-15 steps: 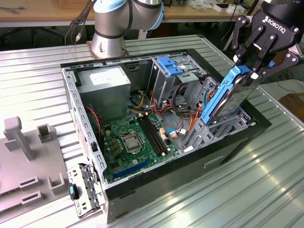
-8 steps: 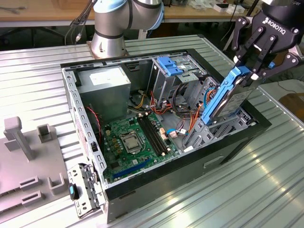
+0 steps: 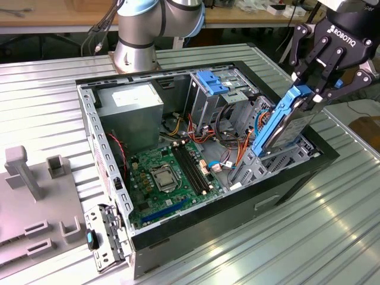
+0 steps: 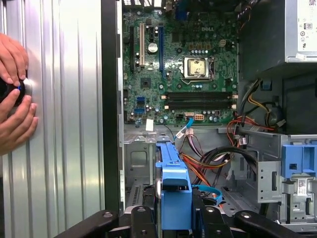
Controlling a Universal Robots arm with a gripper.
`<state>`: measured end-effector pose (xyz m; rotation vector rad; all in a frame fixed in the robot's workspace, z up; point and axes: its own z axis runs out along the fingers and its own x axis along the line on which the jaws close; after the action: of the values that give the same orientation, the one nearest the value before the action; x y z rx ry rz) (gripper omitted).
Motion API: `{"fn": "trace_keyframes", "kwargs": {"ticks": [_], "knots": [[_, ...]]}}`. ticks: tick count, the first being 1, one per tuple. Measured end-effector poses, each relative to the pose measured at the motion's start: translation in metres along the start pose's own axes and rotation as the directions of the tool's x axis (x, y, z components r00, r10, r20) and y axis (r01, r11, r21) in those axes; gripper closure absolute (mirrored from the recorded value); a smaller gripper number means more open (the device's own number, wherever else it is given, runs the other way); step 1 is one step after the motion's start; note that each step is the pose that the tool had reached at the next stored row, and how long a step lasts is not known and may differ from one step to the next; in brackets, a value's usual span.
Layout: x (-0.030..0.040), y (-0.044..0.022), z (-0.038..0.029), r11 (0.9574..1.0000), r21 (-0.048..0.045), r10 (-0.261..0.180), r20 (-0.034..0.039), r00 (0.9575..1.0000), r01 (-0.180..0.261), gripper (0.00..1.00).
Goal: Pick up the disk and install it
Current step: 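Insert the disk into the insertion slot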
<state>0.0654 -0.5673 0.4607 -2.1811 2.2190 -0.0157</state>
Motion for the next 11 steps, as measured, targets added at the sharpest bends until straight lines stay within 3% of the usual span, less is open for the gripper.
{"fn": "trace_keyframes", "kwargs": {"ticks": [11], "knots": [[0.0013,-0.0012,0.005,1.0,0.0,0.0,-0.0001,1.0,0.0,0.63]]}}
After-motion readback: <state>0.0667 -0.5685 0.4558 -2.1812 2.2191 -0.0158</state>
